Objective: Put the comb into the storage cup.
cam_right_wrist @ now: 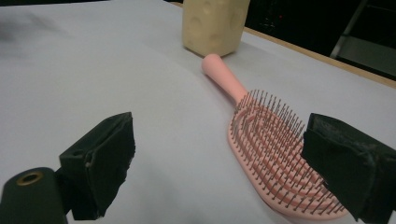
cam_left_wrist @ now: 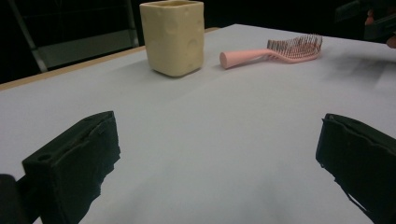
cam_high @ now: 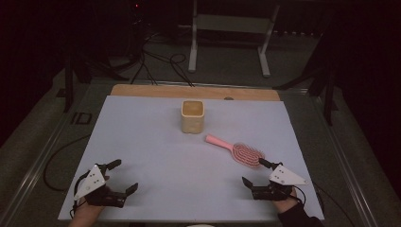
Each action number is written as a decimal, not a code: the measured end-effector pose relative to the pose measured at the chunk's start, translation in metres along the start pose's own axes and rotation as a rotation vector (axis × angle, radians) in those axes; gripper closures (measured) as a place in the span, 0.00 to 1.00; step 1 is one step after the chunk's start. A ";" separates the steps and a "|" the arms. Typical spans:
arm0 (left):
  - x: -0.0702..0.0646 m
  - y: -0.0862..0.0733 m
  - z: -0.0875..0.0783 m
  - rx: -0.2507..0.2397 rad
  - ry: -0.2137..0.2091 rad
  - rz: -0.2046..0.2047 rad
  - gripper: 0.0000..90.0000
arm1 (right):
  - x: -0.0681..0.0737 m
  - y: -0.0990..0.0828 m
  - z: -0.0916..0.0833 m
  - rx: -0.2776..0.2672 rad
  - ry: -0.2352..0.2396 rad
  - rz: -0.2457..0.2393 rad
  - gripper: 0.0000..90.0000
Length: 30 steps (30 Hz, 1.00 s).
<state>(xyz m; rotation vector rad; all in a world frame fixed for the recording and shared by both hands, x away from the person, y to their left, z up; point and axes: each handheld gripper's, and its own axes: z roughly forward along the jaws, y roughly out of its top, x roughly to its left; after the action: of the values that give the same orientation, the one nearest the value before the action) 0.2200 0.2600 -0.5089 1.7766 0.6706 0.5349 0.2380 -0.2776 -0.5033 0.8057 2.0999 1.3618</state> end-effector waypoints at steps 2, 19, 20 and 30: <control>0.000 0.000 -0.001 -0.001 0.003 0.001 0.00 | 0.000 0.000 0.000 -0.001 0.001 -0.001 0.10; -0.001 0.001 -0.002 -0.004 -0.010 0.002 0.00 | 0.003 0.008 -0.004 0.033 0.053 0.001 0.10; -0.001 0.001 -0.002 -0.005 -0.009 0.003 0.00 | 0.005 0.011 -0.004 0.035 0.060 -0.002 0.10; -0.001 0.001 -0.005 -0.017 -0.007 -0.005 0.00 | 0.013 0.031 -0.012 0.053 0.056 -0.016 0.10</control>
<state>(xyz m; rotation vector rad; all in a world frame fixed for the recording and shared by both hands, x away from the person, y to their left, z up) 0.2159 0.2623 -0.5064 1.7596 0.6632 0.5298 0.2268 -0.2660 -0.4710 0.7789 2.1890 1.3396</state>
